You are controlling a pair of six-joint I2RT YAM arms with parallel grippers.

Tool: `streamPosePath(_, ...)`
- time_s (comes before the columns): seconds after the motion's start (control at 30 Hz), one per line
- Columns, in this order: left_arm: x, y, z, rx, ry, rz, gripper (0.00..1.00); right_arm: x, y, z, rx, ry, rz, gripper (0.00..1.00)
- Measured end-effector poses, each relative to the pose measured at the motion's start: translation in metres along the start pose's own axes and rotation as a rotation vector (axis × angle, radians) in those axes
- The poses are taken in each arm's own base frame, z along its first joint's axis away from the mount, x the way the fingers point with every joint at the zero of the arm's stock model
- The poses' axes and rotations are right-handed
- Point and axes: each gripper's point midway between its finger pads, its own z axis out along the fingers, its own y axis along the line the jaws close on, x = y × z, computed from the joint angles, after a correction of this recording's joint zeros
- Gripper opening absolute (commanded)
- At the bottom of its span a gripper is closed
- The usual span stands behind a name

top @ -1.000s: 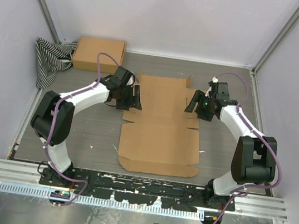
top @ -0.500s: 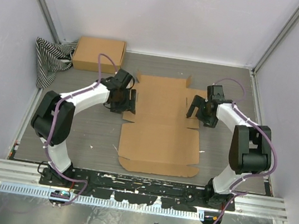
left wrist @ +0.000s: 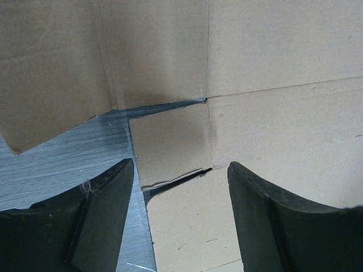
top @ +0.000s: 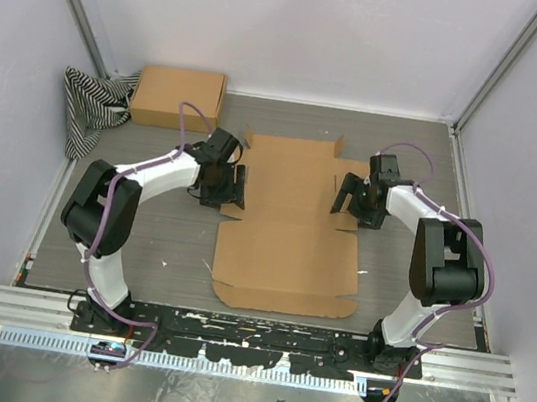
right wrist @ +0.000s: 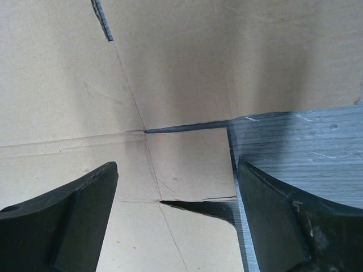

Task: Fold the paper box

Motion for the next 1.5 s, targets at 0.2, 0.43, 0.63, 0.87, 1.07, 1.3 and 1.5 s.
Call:
streamPosePath(0.2,0.005,0.003,0.007,-0.008,0.020,-0.007,0.73,0.002,0.006,0.000,-0.037,0.007,-0.005,0.84)
streamPosePath(0.43,0.007,0.004,0.007,-0.010,0.025,-0.010,0.72,0.002,0.010,-0.004,-0.065,0.010,-0.004,0.81)
streamPosePath(0.63,0.008,0.003,0.007,-0.003,0.029,-0.016,0.72,-0.006,0.022,-0.024,-0.113,-0.030,-0.014,0.80)
streamPosePath(0.87,0.009,-0.004,0.007,0.029,0.038,-0.033,0.71,-0.002,0.039,-0.030,-0.154,-0.029,-0.039,0.79)
streamPosePath(1.07,0.008,-0.010,0.006,0.049,0.034,-0.035,0.71,0.010,0.058,-0.027,-0.180,-0.006,-0.072,0.79)
streamPosePath(1.3,0.007,-0.018,0.003,0.068,0.030,-0.032,0.71,0.028,0.070,-0.012,-0.182,0.047,-0.101,0.78)
streamPosePath(1.5,0.006,-0.026,0.001,0.087,0.026,-0.031,0.71,0.031,0.070,0.003,-0.175,0.068,-0.089,0.77)
